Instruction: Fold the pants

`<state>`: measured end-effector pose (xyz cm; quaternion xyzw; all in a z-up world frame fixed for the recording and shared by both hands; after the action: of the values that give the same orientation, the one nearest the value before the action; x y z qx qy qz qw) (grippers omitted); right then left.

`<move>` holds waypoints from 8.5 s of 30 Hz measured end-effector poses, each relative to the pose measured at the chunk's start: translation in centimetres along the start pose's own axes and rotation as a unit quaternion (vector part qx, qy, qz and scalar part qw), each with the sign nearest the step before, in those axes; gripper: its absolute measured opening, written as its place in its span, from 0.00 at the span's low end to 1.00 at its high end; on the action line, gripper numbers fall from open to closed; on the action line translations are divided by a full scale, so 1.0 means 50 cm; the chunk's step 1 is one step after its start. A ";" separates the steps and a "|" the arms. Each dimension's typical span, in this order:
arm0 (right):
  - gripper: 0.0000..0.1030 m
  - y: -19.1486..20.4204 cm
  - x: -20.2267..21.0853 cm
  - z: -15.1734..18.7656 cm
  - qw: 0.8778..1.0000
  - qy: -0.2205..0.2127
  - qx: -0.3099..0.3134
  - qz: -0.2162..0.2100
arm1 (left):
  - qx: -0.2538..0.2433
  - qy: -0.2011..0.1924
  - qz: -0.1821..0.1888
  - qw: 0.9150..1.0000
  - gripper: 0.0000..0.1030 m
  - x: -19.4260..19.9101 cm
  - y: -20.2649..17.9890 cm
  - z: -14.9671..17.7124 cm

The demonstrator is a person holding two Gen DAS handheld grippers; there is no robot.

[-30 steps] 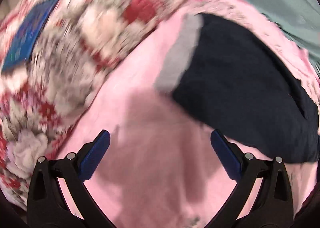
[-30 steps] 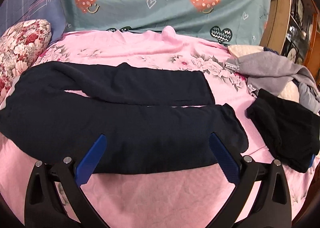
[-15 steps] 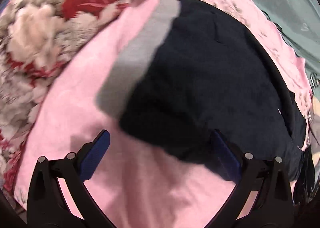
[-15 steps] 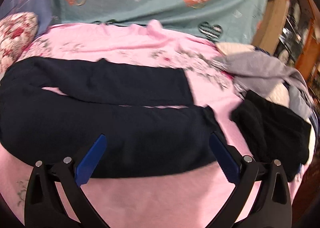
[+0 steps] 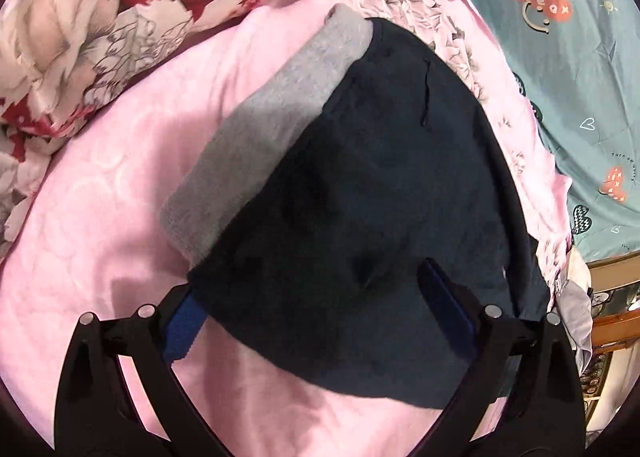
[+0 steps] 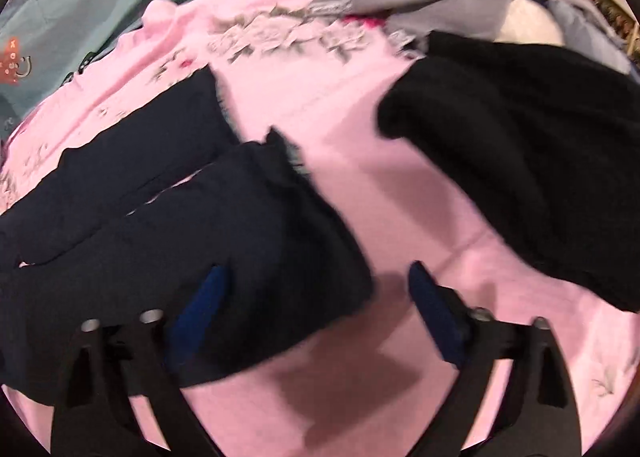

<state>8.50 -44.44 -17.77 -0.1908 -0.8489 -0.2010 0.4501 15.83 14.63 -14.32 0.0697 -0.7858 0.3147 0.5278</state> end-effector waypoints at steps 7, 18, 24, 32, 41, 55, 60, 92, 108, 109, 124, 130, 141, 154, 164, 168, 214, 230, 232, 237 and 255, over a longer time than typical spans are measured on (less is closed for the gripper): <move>0.21 0.058 0.004 -0.010 0.999 -0.013 0.032 -0.033 | -0.035 -0.017 -0.037 0.999 0.13 -0.006 -0.022 -0.011; 0.14 0.027 0.112 -0.017 0.995 -0.076 0.026 -0.064 | -0.101 -0.092 -0.038 0.990 0.09 0.157 -0.037 0.031; 0.13 0.011 0.139 0.024 0.996 -0.051 0.044 -0.054 | -0.113 -0.077 -0.077 0.988 0.10 0.160 0.002 0.051; 0.68 -0.025 0.104 0.057 0.987 -0.049 0.096 0.122 | -0.107 -0.072 -0.174 0.976 0.69 0.124 0.078 0.049; 0.68 0.061 0.059 -0.102 0.989 -0.116 0.092 -0.018 | -0.139 -0.236 -0.110 0.955 0.87 0.206 -0.024 0.006; 0.05 0.157 -0.043 -0.227 0.980 -0.106 0.164 -0.023 | -0.226 -0.124 -0.125 0.958 0.86 -0.012 -0.116 0.008; 0.01 0.133 -0.140 -0.265 0.971 -0.053 0.196 0.124 | -0.229 -0.121 -0.135 0.956 0.86 -0.015 -0.112 -0.007; 0.44 0.283 -0.054 -0.327 0.962 -0.193 0.188 0.043 | -0.219 -0.199 -0.209 0.932 0.88 0.042 -0.080 -0.061; 0.69 0.421 -0.018 -0.193 0.949 -0.091 0.277 -0.117 | -0.214 -0.196 -0.214 0.933 0.94 0.066 -0.068 -0.110; 0.69 0.456 -0.013 -0.182 0.942 -0.088 0.295 -0.137 | -0.212 -0.197 -0.209 0.934 0.94 0.069 -0.071 -0.123; 0.68 0.852 -0.106 -0.065 0.845 -0.005 0.496 -0.199 | -0.249 -0.085 -0.144 0.954 0.69 -0.099 -0.107 -0.242; 0.64 0.856 -0.124 -0.070 0.817 0.033 0.524 -0.240 | -0.336 -0.080 -0.142 0.928 0.42 -0.107 -0.148 -0.228; 0.05 0.802 -0.005 -0.081 0.814 0.017 0.488 -0.315 | -0.329 -0.136 -0.107 0.928 0.37 0.021 -0.169 -0.207; 0.06 0.564 0.153 0.128 0.790 0.074 0.455 -0.405 | -0.354 -0.164 -0.077 0.918 0.65 0.158 -0.067 0.044; 0.49 0.554 0.114 0.220 0.788 0.118 0.448 -0.406 | -0.239 -0.122 -0.065 0.961 0.89 0.190 0.067 0.072; 0.49 0.541 0.125 0.201 0.793 0.103 0.435 -0.414 | -0.197 -0.089 -0.047 0.975 0.89 0.202 0.079 0.069; 0.94 0.357 0.099 -0.026 0.961 -0.052 0.231 -0.144 | -0.266 -0.108 -0.181 0.941 0.62 0.162 0.001 0.093; 0.84 0.476 -0.147 -0.201 0.980 0.022 0.196 0.025 | -0.324 -0.064 -0.135 0.934 0.79 0.036 -0.089 0.130; 0.84 0.474 -0.159 -0.202 0.981 0.026 0.189 0.019 | -0.319 -0.049 -0.133 0.937 0.79 0.017 -0.073 0.126; 0.52 0.467 -0.161 -0.215 0.986 0.047 0.154 -0.032 | -0.323 -0.050 -0.122 0.937 0.80 0.017 -0.063 0.126; 0.07 0.125 0.227 -0.146 0.984 -0.093 0.018 -0.148 | -0.312 -0.022 -0.056 0.948 0.79 0.035 -0.027 0.097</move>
<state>10.75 -41.31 -3.41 -0.0728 -0.9095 -0.2315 0.3376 11.88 11.18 -13.40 -0.0478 -0.8509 0.0219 0.5227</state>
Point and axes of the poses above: each gripper's, at about its wrist camera, not at the fingertips, and x roughly against the way its jaws point, y to its left, z to its underside, the point moved 2 cm from there along -x, roughly the way its jaws point, and after that the axes turned 3 degrees about -z, right-handed, at the moved point
